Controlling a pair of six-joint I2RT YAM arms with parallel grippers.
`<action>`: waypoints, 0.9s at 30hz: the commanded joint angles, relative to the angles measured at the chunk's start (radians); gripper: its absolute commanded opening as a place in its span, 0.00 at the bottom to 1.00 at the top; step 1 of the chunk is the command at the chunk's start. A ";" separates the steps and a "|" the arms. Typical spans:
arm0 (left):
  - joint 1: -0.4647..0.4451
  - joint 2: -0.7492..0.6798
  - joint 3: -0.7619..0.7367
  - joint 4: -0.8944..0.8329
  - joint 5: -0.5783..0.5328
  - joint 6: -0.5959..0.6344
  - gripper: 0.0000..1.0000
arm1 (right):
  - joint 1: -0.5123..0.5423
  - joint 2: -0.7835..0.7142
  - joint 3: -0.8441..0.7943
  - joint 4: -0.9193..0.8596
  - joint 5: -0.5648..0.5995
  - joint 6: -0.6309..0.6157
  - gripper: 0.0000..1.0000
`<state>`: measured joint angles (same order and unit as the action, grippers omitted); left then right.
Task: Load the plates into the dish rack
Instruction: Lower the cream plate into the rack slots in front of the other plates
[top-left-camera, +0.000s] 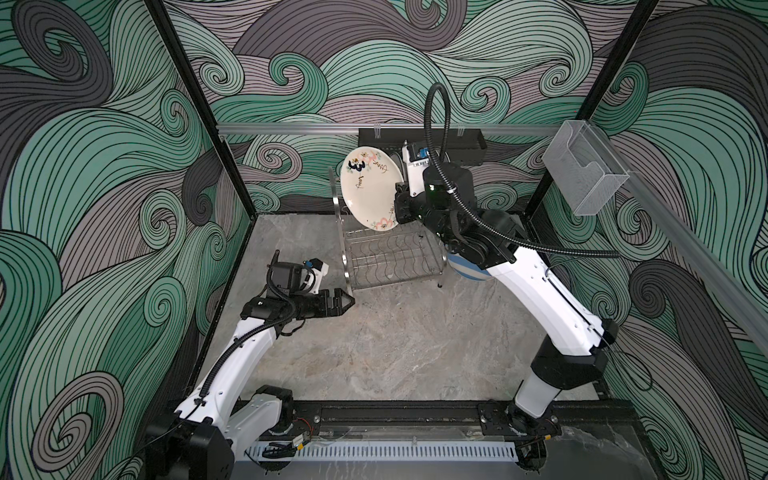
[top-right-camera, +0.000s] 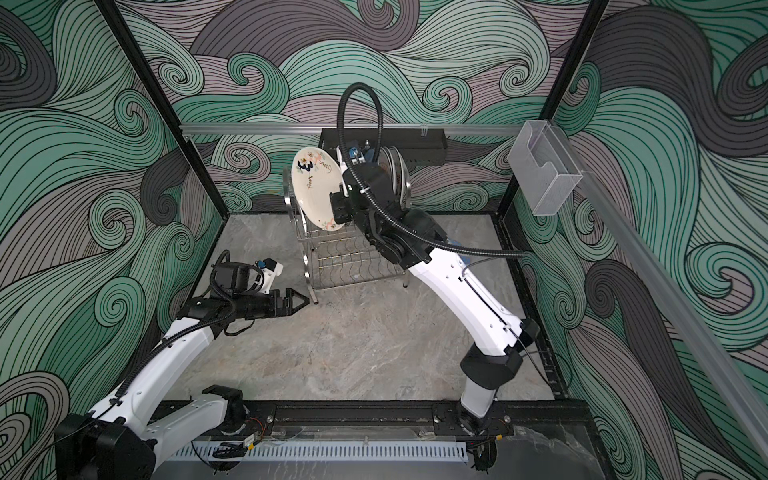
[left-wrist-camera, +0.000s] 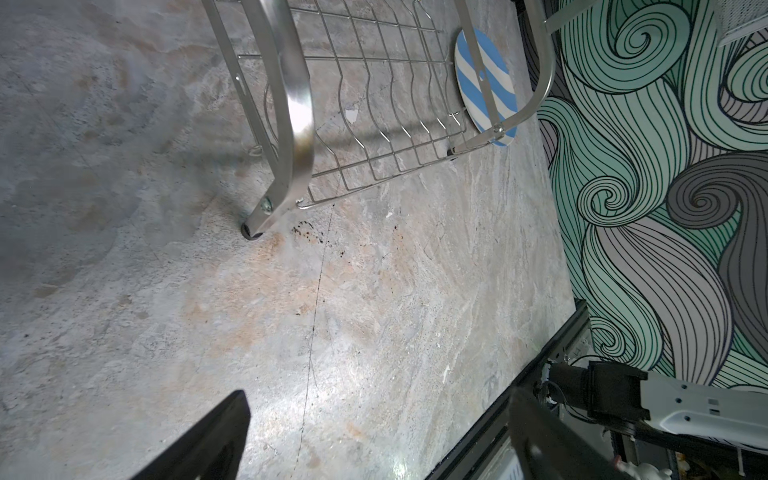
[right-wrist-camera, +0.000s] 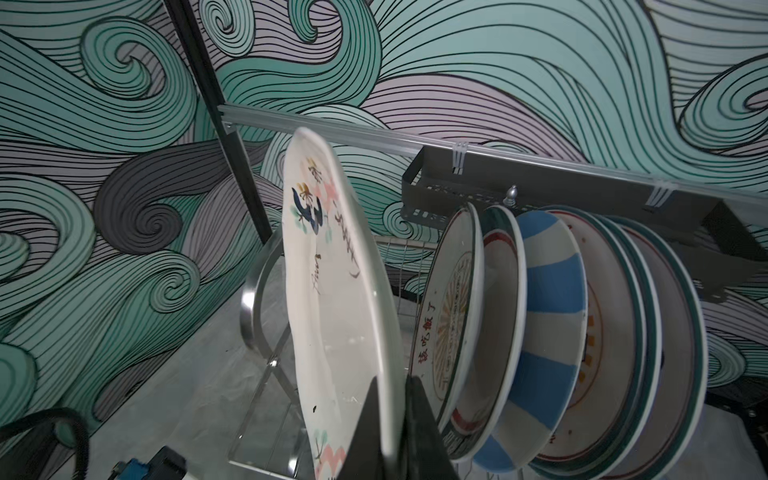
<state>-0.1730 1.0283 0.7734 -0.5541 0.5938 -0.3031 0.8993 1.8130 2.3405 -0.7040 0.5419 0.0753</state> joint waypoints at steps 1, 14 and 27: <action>0.003 0.003 0.002 0.016 0.045 0.012 0.99 | 0.028 0.049 0.112 0.110 0.215 -0.093 0.00; 0.001 0.003 0.005 0.017 0.055 0.010 0.99 | 0.047 0.169 0.142 0.282 0.449 -0.207 0.00; 0.000 0.009 0.010 0.008 0.060 0.016 0.99 | 0.038 0.239 0.143 0.325 0.511 -0.200 0.00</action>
<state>-0.1730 1.0309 0.7734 -0.5457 0.6365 -0.3027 0.9421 2.0544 2.4626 -0.4885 0.9966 -0.1490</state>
